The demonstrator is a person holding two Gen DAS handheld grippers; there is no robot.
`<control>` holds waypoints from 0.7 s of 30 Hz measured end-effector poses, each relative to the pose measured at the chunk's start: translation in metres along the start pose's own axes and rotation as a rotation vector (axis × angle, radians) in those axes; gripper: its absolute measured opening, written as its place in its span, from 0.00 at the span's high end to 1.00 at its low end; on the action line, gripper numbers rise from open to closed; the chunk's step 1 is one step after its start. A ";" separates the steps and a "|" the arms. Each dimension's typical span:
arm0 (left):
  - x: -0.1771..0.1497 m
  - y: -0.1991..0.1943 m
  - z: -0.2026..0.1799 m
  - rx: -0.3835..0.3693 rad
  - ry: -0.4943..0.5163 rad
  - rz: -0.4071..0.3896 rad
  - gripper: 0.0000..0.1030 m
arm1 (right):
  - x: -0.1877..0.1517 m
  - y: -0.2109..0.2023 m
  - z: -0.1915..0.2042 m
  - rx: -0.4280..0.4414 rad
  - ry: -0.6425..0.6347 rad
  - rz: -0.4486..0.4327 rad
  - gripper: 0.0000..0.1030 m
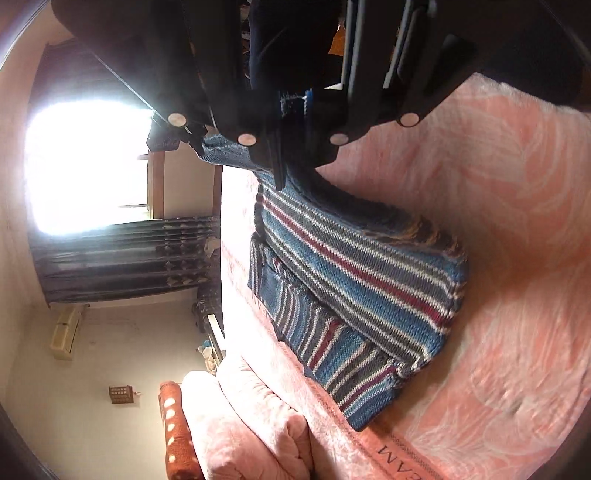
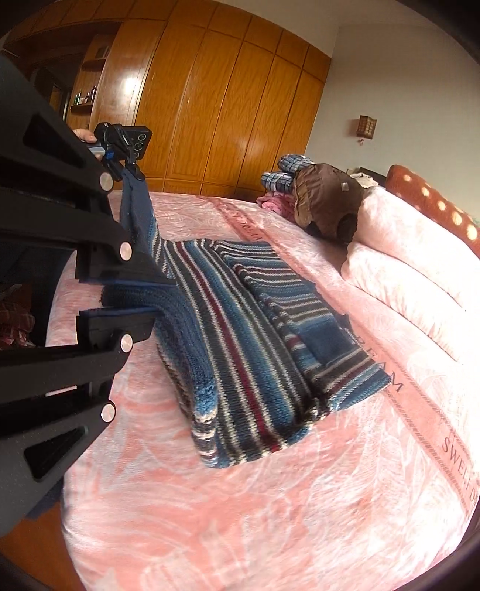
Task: Fold small clothes
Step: 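Grasp the ribbed hem with both tools and fold it up toward the collar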
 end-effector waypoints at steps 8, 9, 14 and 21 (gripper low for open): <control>0.078 0.041 0.028 0.061 -0.079 0.006 0.94 | 0.073 0.062 -0.006 -0.048 0.033 0.055 0.92; 0.087 0.046 0.034 0.074 -0.088 0.010 0.94 | 0.079 0.072 -0.008 -0.060 0.035 0.065 0.92; 0.124 0.078 0.072 0.139 -0.134 0.044 0.93 | 0.107 0.123 -0.028 -0.112 0.053 0.128 0.92; 0.156 0.108 0.119 0.203 -0.163 0.092 0.88 | 0.128 0.176 -0.050 -0.151 0.073 0.211 0.83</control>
Point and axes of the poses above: each gripper's, at about its wrist camera, not at the fingertips, and y roughly the way its jaws point, z to its left, x to its top, the point moved 10 cm from there along y, roughly the way its jaws point, and after that the axes turned 14 degrees about -x, right-handed, at the moved point
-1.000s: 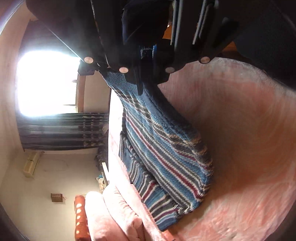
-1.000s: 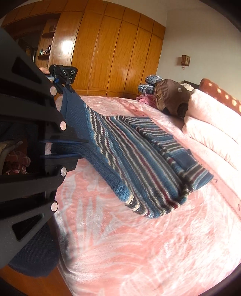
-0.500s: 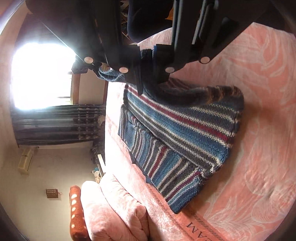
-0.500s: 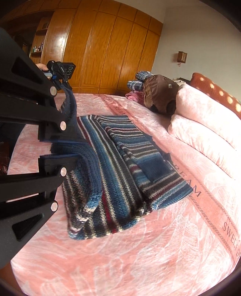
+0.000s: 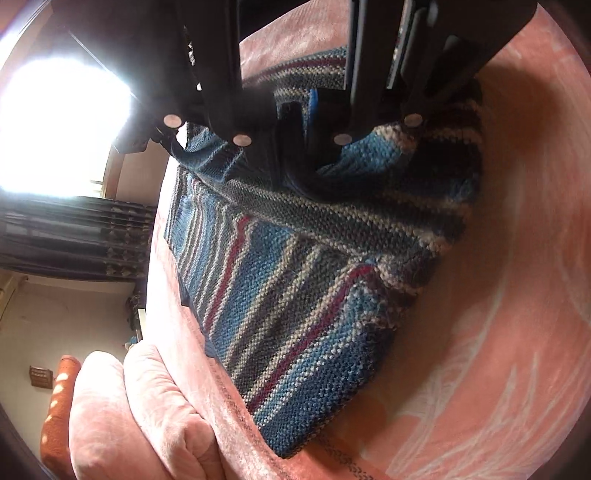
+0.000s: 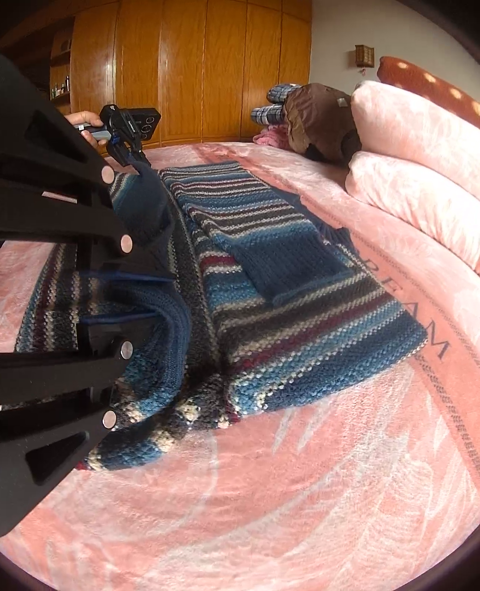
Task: Fold small clothes
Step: 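Grasp the ribbed hem with both tools and fold it up toward the collar, then grasp the folded sweater edge with both tools and fold it over again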
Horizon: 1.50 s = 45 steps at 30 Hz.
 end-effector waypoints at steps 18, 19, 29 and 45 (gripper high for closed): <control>0.001 -0.010 -0.007 0.228 0.438 0.116 0.48 | 0.000 -0.002 -0.003 -0.248 -0.370 -0.051 0.60; 0.002 -0.006 -0.006 0.239 0.446 0.127 0.48 | 0.000 0.001 -0.007 -0.251 -0.371 -0.048 0.60; -0.002 0.017 0.001 0.281 0.483 0.172 0.88 | 0.002 0.016 -0.001 -0.293 -0.468 -0.047 0.59; -0.044 -0.069 -0.142 0.071 0.829 -0.087 0.93 | -0.017 -0.143 0.071 -0.303 -0.638 -0.464 0.93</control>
Point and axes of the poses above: each gripper's, at about its wrist camera, not at the fingertips, and y roughly the way its jaws point, z to its left, x to its top, the point moved 10 cm from there along y, roughly the way its jaws point, and after that the axes turned 14 degrees about -x, right-handed, at the moved point
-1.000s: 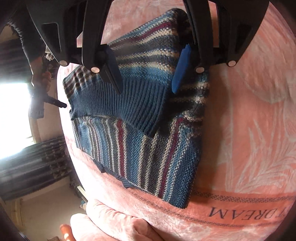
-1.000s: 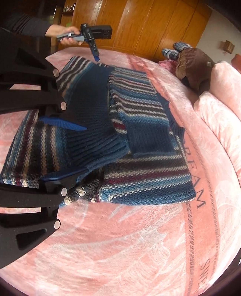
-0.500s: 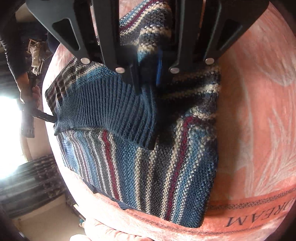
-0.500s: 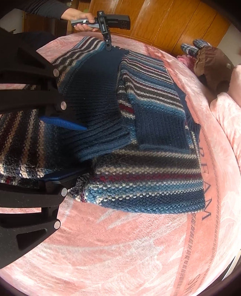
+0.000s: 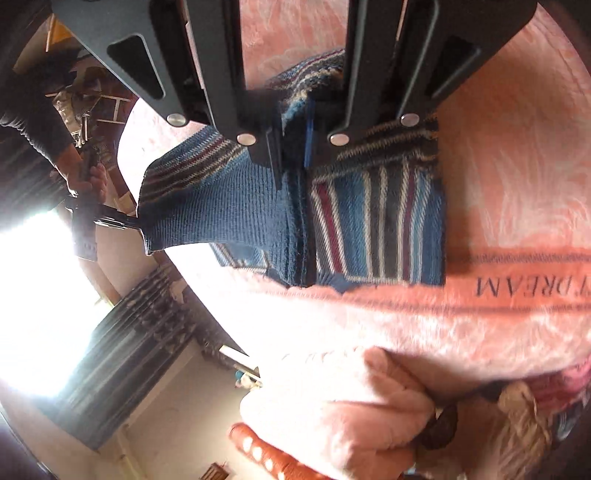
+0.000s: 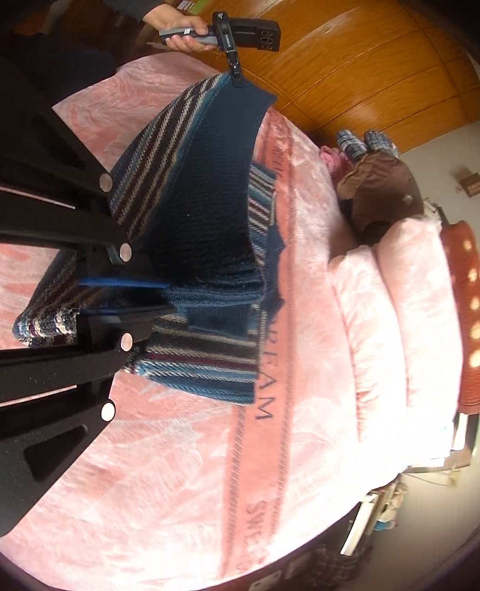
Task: Fold small clothes
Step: 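Grasp the folded sweater edge with both tools and fold it over again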
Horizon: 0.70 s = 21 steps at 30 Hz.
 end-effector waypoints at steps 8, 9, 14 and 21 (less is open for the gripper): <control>0.086 -0.012 -0.004 0.053 0.086 -0.071 0.93 | 0.086 -0.016 -0.017 -0.093 0.032 -0.153 0.93; 0.096 -0.007 0.000 0.060 0.085 -0.070 0.93 | 0.094 -0.009 -0.019 -0.099 0.038 -0.149 0.93; 0.134 0.025 0.042 0.102 0.026 -0.039 0.93 | 0.122 0.041 -0.037 -0.112 0.090 -0.098 0.93; 0.149 0.090 0.119 0.171 -0.113 0.050 0.93 | 0.124 0.148 -0.052 -0.140 0.138 0.088 0.93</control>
Point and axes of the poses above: each gripper's, at about its wrist camera, not at the fingertips, and y roughly the way its jaws point, z to its left, x to its top, the point moved 10 cm from there along y, roughly the way its jaws point, and after that the axes turned 14 degrees about -x, right-handed, at the moved point
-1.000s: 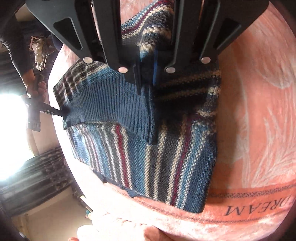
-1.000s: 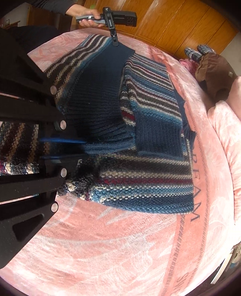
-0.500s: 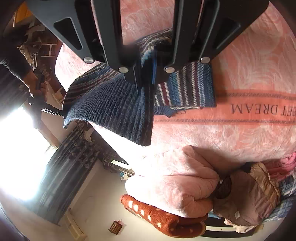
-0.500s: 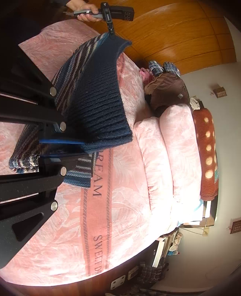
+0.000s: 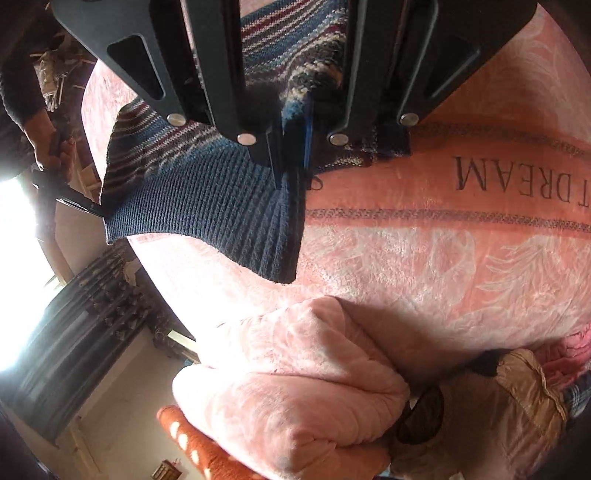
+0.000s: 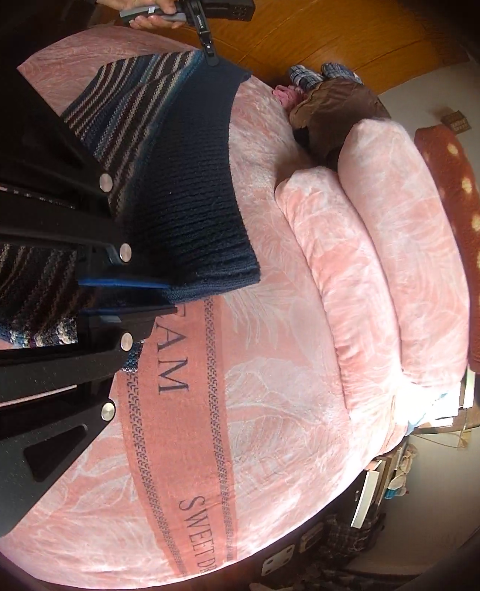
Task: Fold small clothes
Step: 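Grasp the folded sweater edge with both tools and fold it over again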
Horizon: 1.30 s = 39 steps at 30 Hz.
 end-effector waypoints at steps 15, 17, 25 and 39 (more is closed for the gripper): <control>-0.026 0.073 0.079 0.070 -0.336 0.136 0.93 | -0.021 0.097 -0.004 -0.080 0.059 0.201 0.93; -0.019 0.066 0.078 0.064 -0.326 0.104 0.93 | -0.016 0.092 -0.006 -0.076 0.064 0.186 0.93; -0.040 0.082 0.109 0.184 -0.341 0.160 0.69 | -0.036 0.131 -0.005 -0.075 0.080 0.239 0.84; -0.062 0.086 0.089 0.072 -0.292 0.060 0.99 | -0.075 0.112 0.023 0.098 0.110 0.144 0.90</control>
Point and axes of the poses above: each gripper's, at about its wrist camera, not at the fingertips, and y roughly the way its jaws point, z to its left, x to its top, the point moved 10 cm from there along y, roughly the way its jaws point, and after that the axes turned 14 degrees about -x, right-handed, at the moved point
